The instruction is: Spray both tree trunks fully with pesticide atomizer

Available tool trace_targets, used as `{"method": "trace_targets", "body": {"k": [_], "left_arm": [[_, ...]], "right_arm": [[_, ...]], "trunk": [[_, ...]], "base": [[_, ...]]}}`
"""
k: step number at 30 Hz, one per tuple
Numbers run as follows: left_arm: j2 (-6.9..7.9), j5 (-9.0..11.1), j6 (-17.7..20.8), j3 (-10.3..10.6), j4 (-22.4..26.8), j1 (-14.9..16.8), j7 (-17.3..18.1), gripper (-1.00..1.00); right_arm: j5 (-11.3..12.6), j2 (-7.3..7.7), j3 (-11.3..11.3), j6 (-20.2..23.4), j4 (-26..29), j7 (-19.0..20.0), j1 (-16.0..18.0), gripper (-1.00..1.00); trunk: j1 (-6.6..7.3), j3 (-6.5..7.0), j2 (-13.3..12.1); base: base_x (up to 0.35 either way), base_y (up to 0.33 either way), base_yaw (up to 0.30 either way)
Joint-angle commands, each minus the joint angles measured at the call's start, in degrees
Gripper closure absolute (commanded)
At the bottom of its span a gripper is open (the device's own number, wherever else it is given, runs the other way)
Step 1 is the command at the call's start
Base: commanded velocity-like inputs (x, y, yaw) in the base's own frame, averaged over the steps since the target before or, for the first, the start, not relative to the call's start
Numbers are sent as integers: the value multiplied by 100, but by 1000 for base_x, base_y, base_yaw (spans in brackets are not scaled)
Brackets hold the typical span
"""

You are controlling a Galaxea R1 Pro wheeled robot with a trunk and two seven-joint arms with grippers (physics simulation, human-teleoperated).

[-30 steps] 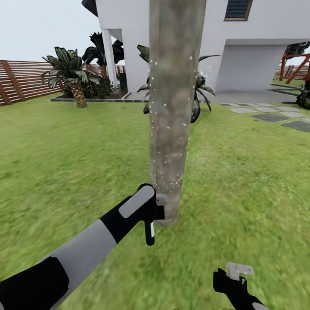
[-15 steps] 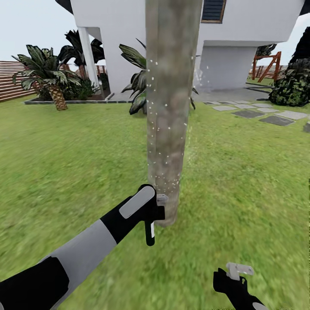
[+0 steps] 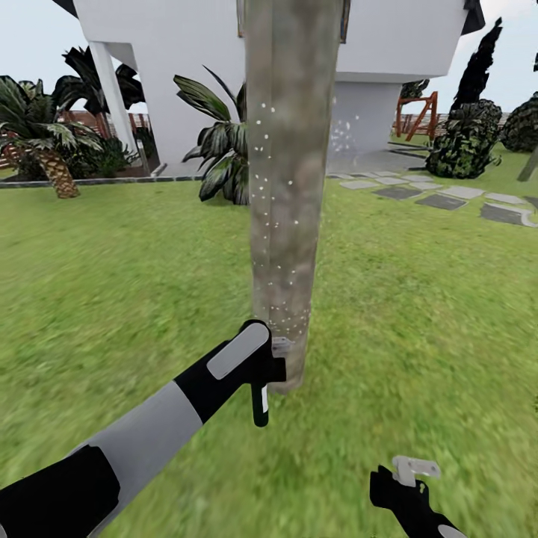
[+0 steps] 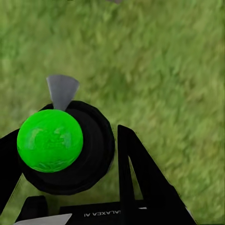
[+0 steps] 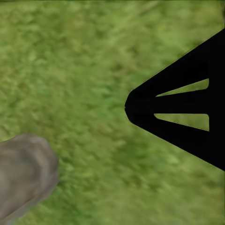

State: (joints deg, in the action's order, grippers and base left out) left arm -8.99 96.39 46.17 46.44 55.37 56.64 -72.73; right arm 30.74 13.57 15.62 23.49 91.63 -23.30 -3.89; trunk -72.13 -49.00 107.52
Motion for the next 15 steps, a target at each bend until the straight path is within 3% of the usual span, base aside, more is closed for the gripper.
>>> {"method": "trace_targets", "body": {"k": [1, 15], "left_arm": [[2, 29, 50, 5, 7, 5, -57, 100], [2, 29, 50, 5, 17, 5, -57, 100]], "right_arm": [[46, 5, 9, 13, 13, -52, 2, 100], [46, 5, -7, 6, 13, -52, -21, 100]], "trunk": [[0, -4, 2], [0, -4, 2]], "base": [[0, 333, -247], [3, 334, -247]]}}
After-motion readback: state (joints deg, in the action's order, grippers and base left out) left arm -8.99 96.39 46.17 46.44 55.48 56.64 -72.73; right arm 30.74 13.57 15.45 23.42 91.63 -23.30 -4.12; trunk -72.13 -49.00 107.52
